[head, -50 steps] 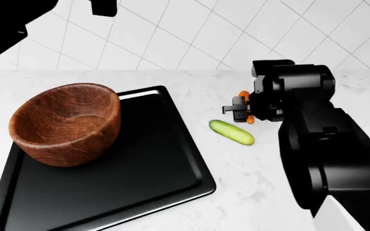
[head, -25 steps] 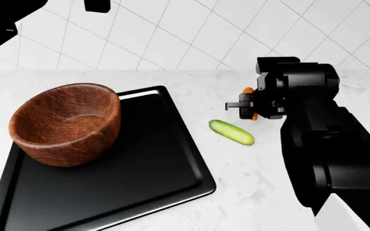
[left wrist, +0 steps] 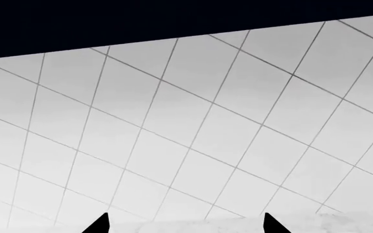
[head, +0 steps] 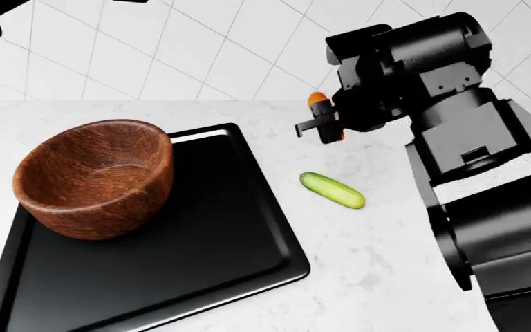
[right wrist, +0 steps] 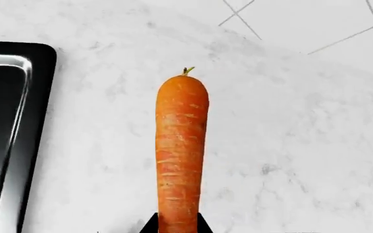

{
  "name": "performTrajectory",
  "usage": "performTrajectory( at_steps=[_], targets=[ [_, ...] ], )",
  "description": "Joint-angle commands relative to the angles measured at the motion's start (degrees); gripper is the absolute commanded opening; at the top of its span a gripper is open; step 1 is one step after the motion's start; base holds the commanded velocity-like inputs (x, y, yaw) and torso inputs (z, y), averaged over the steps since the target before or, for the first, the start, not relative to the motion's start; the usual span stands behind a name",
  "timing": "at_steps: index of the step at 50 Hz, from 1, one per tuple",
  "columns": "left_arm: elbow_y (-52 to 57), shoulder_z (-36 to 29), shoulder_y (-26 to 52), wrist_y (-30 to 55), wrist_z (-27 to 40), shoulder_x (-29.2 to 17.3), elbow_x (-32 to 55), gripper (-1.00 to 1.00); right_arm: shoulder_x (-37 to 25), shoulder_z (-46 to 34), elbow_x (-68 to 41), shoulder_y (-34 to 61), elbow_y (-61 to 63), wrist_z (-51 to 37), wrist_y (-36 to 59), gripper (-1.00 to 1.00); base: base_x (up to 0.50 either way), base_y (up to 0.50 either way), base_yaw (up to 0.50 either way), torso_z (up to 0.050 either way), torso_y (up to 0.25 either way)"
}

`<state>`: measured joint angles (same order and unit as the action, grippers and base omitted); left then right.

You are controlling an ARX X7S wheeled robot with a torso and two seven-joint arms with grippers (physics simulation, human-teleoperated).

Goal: Place the two vegetables and bowl onto the tray for setting up a vegetable dip station.

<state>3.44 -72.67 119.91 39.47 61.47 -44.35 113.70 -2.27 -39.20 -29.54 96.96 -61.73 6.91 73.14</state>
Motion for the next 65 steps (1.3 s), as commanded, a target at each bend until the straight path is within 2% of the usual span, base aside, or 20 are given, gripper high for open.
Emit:
performTrajectory(
  at_steps=[1, 3, 9, 12, 24, 36, 45, 65],
  targets=[
    [-0.08, 0.55, 0.56, 0.47, 0.05, 0.19, 0.35, 1.00, -3.79, -2.62, -18.76, -2.18, 20.70, -11.48, 14.58, -1.00, 0.00, 0.00, 0.00, 0.000, 0.000],
    [0.09, 0.69, 0.57, 0.49, 0.06, 0.00, 0.43, 1.00, -4.06, -0.99, -21.09, -2.11, 23.28, -14.11, 16.49, -1.00, 0.00, 0.00, 0.00, 0.000, 0.000],
    [0.49, 1.08, 0.77, 0.71, 0.27, -0.65, 0.79, 1.00, -6.09, -4.39, -42.02, -0.76, 27.13, -28.06, 16.71, -1.00, 0.00, 0.00, 0.00, 0.000, 0.000],
    [0.88, 1.25, 0.67, 0.66, 0.50, -0.92, 0.93, 1.00, -6.32, -5.09, -48.11, -0.82, 28.96, -32.35, 16.39, -1.00, 0.00, 0.00, 0.00, 0.000, 0.000],
    [2.03, 1.83, 0.26, 0.55, 1.01, -1.86, 1.35, 1.00, -4.23, -8.16, -58.95, -0.60, 33.05, -37.43, 15.55, -1.00, 0.00, 0.00, 0.00, 0.000, 0.000],
    [2.25, 2.12, 0.00, 0.71, 1.13, -2.14, 1.28, 1.00, -3.09, -11.42, -60.47, -1.19, 34.87, -34.88, 13.14, -1.00, 0.00, 0.00, 0.00, 0.000, 0.000],
    [2.93, 2.44, -0.32, 0.69, 1.46, -2.62, 1.54, 1.00, -1.95, -15.79, -57.03, -3.12, 33.81, -28.72, 10.64, -1.00, 0.00, 0.00, 0.00, 0.000, 0.000],
    [2.50, 2.82, -0.53, 1.14, 1.19, -2.53, 1.30, 1.00, -1.28, -19.46, -57.14, -3.96, 33.13, -25.17, 8.64, -1.00, 0.00, 0.00, 0.00, 0.000, 0.000]
  ],
)
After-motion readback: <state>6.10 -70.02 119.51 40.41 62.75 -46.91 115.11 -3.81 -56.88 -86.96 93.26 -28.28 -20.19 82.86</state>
